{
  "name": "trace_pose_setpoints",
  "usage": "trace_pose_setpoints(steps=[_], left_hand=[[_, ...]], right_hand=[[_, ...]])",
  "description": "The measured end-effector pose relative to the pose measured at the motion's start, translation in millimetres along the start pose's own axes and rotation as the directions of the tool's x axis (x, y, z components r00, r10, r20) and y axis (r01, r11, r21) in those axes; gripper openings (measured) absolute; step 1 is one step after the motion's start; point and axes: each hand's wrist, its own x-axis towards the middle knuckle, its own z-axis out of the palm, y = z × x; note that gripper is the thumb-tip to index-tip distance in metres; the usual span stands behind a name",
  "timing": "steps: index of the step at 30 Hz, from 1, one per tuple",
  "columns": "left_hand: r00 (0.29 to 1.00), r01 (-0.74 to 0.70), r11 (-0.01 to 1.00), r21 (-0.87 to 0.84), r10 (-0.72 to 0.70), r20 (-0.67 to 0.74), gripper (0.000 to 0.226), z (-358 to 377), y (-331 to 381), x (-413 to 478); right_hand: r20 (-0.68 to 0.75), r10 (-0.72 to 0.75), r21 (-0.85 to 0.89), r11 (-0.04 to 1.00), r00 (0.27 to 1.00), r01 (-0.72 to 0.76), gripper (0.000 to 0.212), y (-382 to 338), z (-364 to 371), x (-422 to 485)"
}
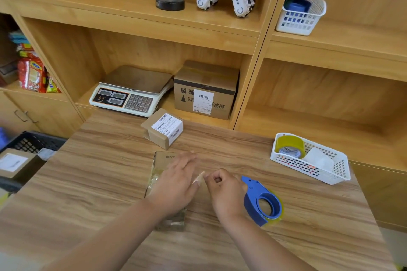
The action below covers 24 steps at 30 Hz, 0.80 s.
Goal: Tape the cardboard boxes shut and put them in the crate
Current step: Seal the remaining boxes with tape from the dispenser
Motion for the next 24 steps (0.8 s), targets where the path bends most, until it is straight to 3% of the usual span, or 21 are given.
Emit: trace_pose_setpoints(steps=[3, 5, 8, 12, 24], left_hand=[[0.991, 0.097, 0.989, 0.108, -0.106, 0.079, 0.096, -9, -2, -8], [0.986, 0.078, 0.967, 0.241, -0.109, 0.122, 0.105, -12, -7, -9], [0.969, 0.092, 0.960, 0.266, -0.147, 0.198, 0.117, -17, -14, -7], [0.928, 0.110, 0.955, 0.276, -0.198, 0.315, 0.122, -27, -23, -9], [0.947, 0.178, 0.983, 0.037, -0.182, 0.266, 0.112, -56, -85, -36]], right_hand=[[0.002, 0.023, -0.028, 0.999, 1.000, -0.022, 0.027, 2, 2, -1], [0.004, 0.035, -0.029, 0.999, 0.999, -0.035, 0.028, 7, 4, -1], [0.014, 0.034, -0.060, 0.998, 0.999, -0.033, 0.029, 9, 9, -3], [-0.001, -0.017, -0.115, 0.993, 1.000, 0.017, 0.030, -2, 16, -6], [0.020, -0.209, -0.114, 0.971, 0.978, 0.210, 0.026, -42, 74, -17]])
